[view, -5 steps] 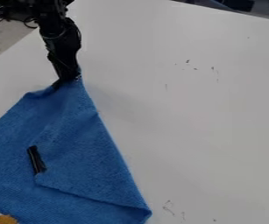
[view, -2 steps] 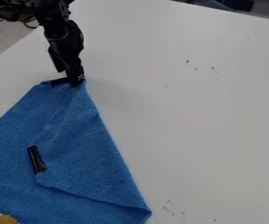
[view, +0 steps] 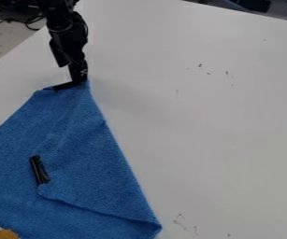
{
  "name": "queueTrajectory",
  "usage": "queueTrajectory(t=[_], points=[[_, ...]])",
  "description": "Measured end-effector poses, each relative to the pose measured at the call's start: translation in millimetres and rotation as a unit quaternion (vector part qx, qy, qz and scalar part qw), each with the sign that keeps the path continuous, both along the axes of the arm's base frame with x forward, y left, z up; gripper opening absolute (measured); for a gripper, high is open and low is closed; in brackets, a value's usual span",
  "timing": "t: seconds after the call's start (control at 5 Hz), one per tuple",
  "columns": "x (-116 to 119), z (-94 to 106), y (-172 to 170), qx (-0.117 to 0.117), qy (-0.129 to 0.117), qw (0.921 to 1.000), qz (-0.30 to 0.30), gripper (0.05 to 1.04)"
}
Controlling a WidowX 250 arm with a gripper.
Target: Unfold the cloth form right bottom to top left
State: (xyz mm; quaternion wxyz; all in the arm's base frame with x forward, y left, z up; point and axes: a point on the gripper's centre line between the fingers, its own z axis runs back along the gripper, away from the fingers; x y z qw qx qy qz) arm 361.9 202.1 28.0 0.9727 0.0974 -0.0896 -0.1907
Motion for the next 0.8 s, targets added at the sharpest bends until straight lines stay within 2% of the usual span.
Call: queueTrajectory(t=[0.2, 0.4, 0.6, 0.8], points=[[-4.1, 26.8, -15.4, -0.013, 0.008, 0.9983, 0.056, 1.001], [-13.0, 47.1, -39.7, -0.032, 0.009, 0.9922, 0.121, 1.001], [-28.9, 53.3, -60.1, -0.035, 0.004, 0.9877, 0.152, 1.001], [-42.1, 61.3, -81.9, -0.028, 0.008, 0.9869, 0.159, 1.001]])
